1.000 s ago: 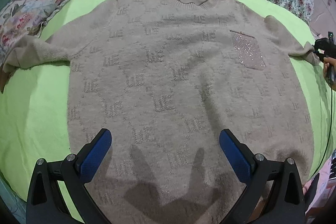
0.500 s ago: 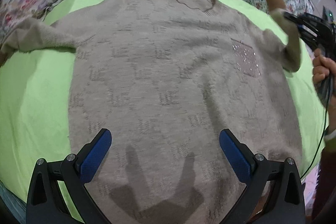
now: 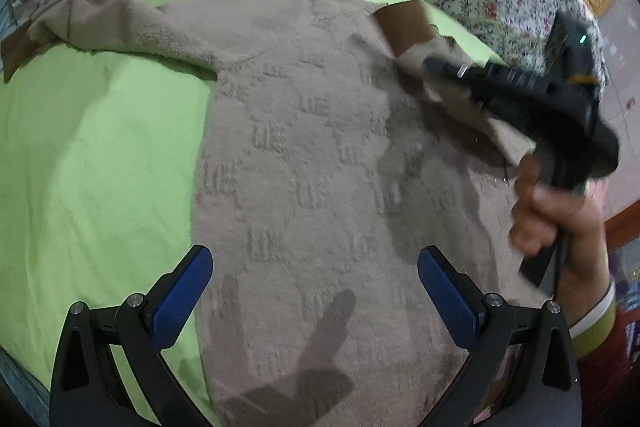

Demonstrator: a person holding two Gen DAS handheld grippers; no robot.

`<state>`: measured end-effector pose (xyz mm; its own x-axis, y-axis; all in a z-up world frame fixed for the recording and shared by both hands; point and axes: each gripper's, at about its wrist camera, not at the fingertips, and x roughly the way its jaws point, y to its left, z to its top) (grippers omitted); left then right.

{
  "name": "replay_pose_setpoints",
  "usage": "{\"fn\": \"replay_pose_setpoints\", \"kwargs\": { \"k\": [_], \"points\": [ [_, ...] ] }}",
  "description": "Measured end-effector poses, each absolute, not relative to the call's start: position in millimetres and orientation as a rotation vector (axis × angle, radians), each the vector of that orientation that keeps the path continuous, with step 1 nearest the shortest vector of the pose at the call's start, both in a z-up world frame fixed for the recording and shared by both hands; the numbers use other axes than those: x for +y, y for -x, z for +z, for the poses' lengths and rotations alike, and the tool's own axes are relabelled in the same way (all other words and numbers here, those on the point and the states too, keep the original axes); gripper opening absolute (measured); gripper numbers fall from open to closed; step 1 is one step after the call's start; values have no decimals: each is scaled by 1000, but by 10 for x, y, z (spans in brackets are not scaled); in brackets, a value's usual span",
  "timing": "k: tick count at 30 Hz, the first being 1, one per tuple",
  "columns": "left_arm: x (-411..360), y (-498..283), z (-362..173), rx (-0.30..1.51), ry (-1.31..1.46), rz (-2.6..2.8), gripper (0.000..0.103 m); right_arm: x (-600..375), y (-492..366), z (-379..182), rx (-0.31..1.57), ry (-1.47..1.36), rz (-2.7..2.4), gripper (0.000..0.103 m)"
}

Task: Fold small clothes
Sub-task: 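Grasp the brown sleeve cuff with the right gripper and lift it, then fold the sleeve across the sweater body with the right gripper while the left gripper grasps the other cuff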

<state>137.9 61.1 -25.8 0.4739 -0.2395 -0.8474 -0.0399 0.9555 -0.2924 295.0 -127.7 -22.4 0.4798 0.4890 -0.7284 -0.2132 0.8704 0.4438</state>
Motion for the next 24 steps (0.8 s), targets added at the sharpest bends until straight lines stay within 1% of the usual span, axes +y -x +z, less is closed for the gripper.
{"fn": "replay_pose_setpoints", "kwargs": {
  "k": [1,2,3,4,5,15,19,21,22,23,24],
  "points": [
    [618,-1419,-252,1070,296,-129,103,-1282,-2936,-284,1007,-319,448,13],
    [631,-1484,-246,1062,308,-141,103,-1277,-2932,-372,1039,-334,456,22],
    [637,-1563,-242,1054,320,-158,103,-1289,-2920,-421,1058,-352,468,28],
    [623,-1628,-243,1050,327,-169,103,-1315,-2893,-453,1062,-371,482,38],
    [612,-1709,-247,1047,333,-181,103,-1349,-2841,-456,1055,-384,483,43],
    [372,-2992,-533,1088,450,-333,102,-2017,-2134,-119,944,-508,340,44],
    [312,-3450,-623,1054,482,-370,100,-2202,-1874,-5,916,-533,289,44],
    [263,-3577,-643,1049,466,-384,91,-2271,-1765,59,900,-549,272,44],
    [256,-3599,-633,1042,456,-390,70,-2309,-1705,104,885,-558,266,44],
    [245,-3579,-605,1037,447,-406,44,-2340,-1657,149,871,-560,258,44],
    [238,-3586,-603,1045,456,-446,32,-2357,-1636,182,861,-560,254,44]
  ]
}}
